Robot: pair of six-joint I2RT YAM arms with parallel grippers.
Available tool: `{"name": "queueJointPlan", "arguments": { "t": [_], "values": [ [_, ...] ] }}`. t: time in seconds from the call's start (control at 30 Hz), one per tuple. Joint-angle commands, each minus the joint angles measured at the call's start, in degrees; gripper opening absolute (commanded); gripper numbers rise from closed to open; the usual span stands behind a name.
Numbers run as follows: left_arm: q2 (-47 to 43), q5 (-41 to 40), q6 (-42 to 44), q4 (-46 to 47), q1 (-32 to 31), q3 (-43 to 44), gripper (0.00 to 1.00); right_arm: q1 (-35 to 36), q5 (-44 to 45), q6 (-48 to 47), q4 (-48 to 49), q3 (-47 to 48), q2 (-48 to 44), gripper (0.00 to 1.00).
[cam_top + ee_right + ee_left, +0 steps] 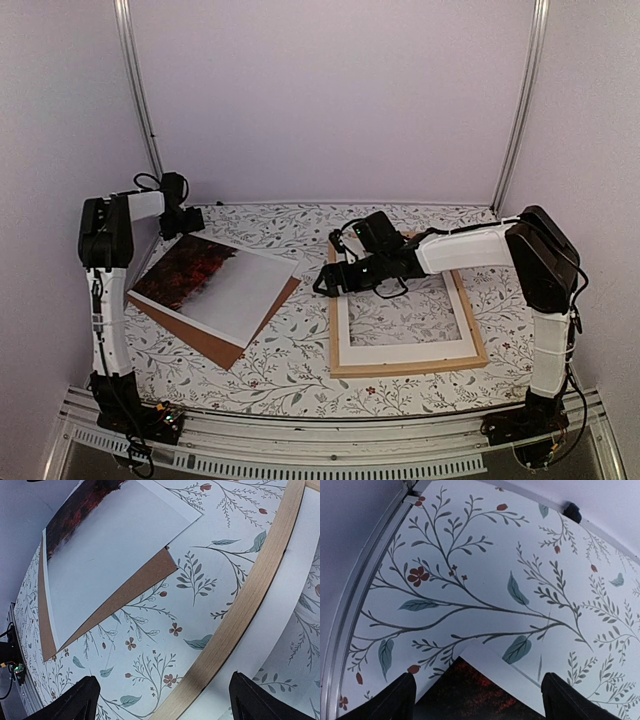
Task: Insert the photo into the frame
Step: Rotate the photo on the backboard.
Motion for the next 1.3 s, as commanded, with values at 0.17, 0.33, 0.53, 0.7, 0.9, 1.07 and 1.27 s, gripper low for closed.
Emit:
{"name": "queueJointPlan", "arguments": {
  "t": [0.17, 0.33, 0.53, 0.7, 0.9, 1.07, 1.27],
  "values": [
    [4.23, 8.09, 0.42, -4.03, 3.08, 5.39, 0.89, -0.04, -0.53, 0.54, 1.18, 0.45, 0.91, 0.94],
    [4.40, 11.27, 0.16, -4.95, 2.95, 3.87, 0.87, -0.06, -0.34, 0.39, 0.57, 1.10, 1.05, 0.94],
    [1.69, 15.76, 0.35, -3.28, 2.20, -1.13, 0.81, -0.06, 0.69, 0.26, 0.03, 0.76, 0.37, 0.94],
    [0.93, 17.39, 3.54, -3.50, -1.56, -3.04, 0.78, -0.46, 1.20, 0.36, -0.24, 0.71, -0.40, 0.94],
    [-0.43, 20.18, 4.79, -1.79, -4.67, -8.60, 0.73, -1.06, 2.61, 0.04, -1.08, 0.41, -1.82, 0.94],
    [-2.05, 21.94, 6.89, -0.59, -7.97, -10.83, 0.70, -1.59, 3.30, -0.12, -1.73, 0.40, -2.35, 0.94],
    [-1.80, 22.99, 10.40, -2.28, -12.16, -9.49, 0.68, -2.01, 3.90, -0.33, -2.63, 0.67, -3.34, 0.94]
  ]
}}
